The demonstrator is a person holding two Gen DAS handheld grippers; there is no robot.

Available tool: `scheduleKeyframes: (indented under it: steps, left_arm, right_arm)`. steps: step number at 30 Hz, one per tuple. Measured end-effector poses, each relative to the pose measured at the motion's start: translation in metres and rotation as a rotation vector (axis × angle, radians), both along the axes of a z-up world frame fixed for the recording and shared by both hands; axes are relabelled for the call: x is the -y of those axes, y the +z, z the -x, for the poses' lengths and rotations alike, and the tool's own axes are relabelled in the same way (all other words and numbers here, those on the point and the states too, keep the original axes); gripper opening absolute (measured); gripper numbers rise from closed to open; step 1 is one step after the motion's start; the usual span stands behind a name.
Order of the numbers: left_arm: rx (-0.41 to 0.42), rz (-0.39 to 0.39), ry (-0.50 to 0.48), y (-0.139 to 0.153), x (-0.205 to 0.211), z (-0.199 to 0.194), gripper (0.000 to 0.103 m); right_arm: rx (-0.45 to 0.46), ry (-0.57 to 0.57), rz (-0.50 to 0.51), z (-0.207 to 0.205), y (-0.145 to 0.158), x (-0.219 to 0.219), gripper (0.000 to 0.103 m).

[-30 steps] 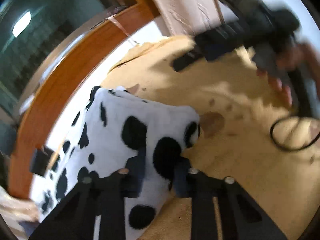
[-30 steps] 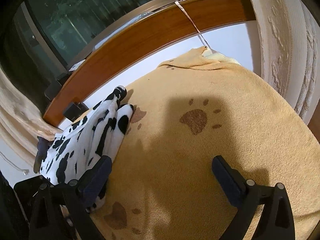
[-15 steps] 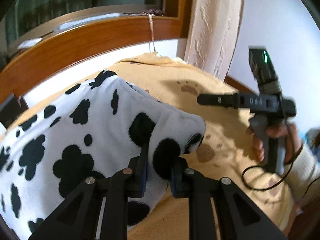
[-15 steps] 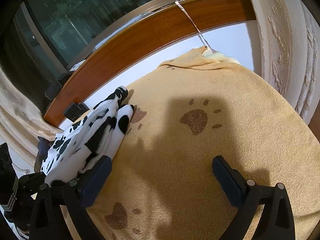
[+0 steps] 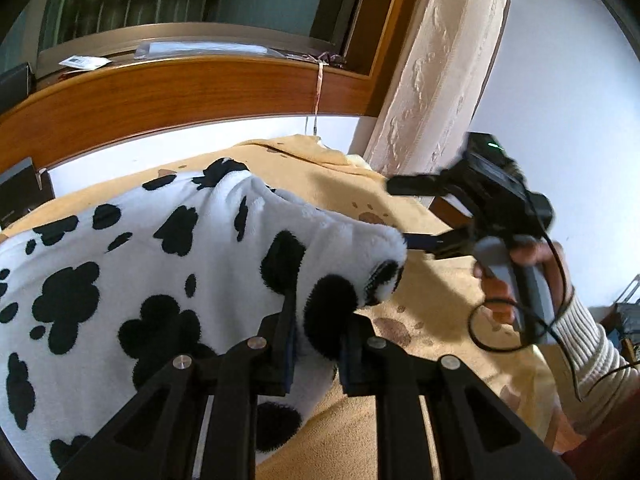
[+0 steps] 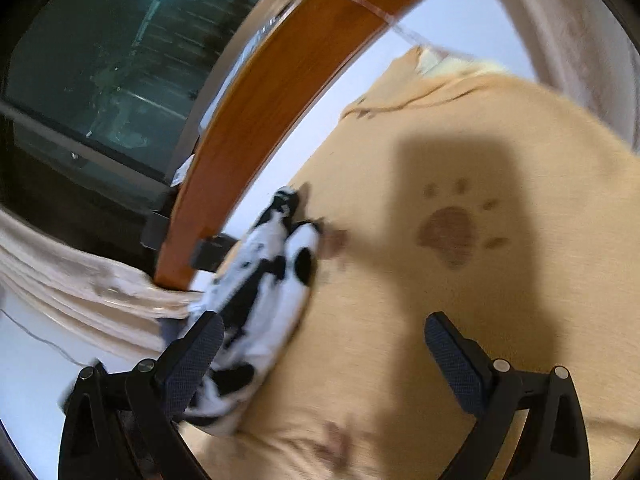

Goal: Fold clothes
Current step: 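Lift the blanket end with the left gripper toward the right gripper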

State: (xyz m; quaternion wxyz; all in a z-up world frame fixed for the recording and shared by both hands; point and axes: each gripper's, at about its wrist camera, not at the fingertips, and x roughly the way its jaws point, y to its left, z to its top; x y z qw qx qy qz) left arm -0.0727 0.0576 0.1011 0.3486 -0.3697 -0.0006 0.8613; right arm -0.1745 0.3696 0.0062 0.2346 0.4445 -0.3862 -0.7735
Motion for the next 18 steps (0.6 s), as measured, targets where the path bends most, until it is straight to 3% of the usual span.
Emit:
scheduleKeyframes:
  steps: [4,11,14,18]
  left_arm:
    - [0.005,-0.016,-0.003,0.000,0.002,0.002,0.018]
    - [0.011,-0.035,-0.012,0.001,0.006,0.004,0.018]
    - [0.013,-0.044,-0.016,0.001,0.007,0.006,0.018]
    - [0.016,-0.052,-0.021,0.001,0.008,0.006,0.018]
  right_arm:
    - [0.101,0.033,0.012,0.033,-0.005,0.027,0.102]
    - [0.156,0.098,0.113,0.074,-0.011,0.078,0.102]
    - [0.179,0.107,0.075,0.084,-0.015,0.093,0.102]
    - [0.142,0.127,0.008,0.090,-0.009,0.111,0.100]
